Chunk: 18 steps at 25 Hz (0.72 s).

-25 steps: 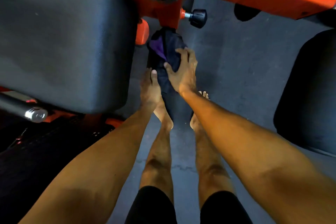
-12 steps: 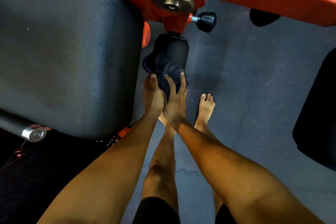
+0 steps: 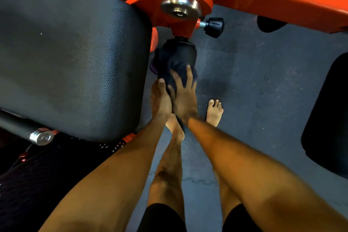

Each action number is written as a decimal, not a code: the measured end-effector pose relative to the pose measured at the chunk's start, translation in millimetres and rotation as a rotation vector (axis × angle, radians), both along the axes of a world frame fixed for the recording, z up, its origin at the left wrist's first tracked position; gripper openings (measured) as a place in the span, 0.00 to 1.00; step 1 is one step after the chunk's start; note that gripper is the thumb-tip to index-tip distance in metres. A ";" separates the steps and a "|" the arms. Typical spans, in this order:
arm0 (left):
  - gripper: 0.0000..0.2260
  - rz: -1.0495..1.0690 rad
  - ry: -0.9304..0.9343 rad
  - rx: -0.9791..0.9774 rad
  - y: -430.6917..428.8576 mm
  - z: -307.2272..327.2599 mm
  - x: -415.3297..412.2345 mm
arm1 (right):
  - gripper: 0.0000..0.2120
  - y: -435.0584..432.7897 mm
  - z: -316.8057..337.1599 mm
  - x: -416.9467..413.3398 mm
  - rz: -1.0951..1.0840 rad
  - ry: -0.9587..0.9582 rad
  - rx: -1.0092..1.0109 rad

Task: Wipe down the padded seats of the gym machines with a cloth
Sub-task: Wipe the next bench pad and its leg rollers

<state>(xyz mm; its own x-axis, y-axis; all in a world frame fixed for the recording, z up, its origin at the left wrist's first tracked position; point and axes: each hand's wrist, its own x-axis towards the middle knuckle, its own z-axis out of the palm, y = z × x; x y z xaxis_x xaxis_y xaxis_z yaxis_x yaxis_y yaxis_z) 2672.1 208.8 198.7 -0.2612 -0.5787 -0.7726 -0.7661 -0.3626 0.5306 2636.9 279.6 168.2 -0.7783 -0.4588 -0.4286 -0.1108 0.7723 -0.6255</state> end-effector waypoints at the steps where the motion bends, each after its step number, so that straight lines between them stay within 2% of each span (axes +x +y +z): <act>1: 0.26 0.009 0.003 -0.003 0.1 0.9 -1.5 | 0.27 11.5 5.3 20.6 0.013 -0.061 0.007; 4: 0.33 -0.006 -0.012 -0.022 2.4 -2.7 0.9 | 0.29 19.0 10.1 28.9 0.013 -0.122 0.009; 8: 0.28 -0.032 -0.020 -0.015 4.1 -2.0 -4.9 | 0.22 -19.2 -6.4 -56.8 0.094 0.120 0.031; 11: 0.27 -0.013 -0.026 -0.027 1.1 -4.1 -6.7 | 0.23 -32.1 -15.6 -98.6 0.129 0.115 0.078; 14: 0.26 -0.033 -0.027 -0.011 -1.0 -3.4 -2.5 | 0.27 -20.4 -0.3 -61.5 0.103 0.101 0.113; 16: 0.25 -0.031 -0.020 0.008 -0.8 0.0 -1.4 | 0.31 -7.3 11.7 -28.8 0.134 0.010 0.121; 18: 0.25 -0.010 -0.005 0.028 -2.8 0.7 -4.8 | 0.30 1.1 19.3 -18.3 0.114 -0.080 0.129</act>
<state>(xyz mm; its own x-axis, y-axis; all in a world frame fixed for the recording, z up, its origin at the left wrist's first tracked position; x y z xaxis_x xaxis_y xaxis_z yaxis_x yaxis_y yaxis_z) 2667.2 206.1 199.4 -0.2630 -0.5542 -0.7898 -0.7722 -0.3698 0.5166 2618.6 280.7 187.5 -0.6852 -0.4797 -0.5481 -0.1561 0.8317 -0.5328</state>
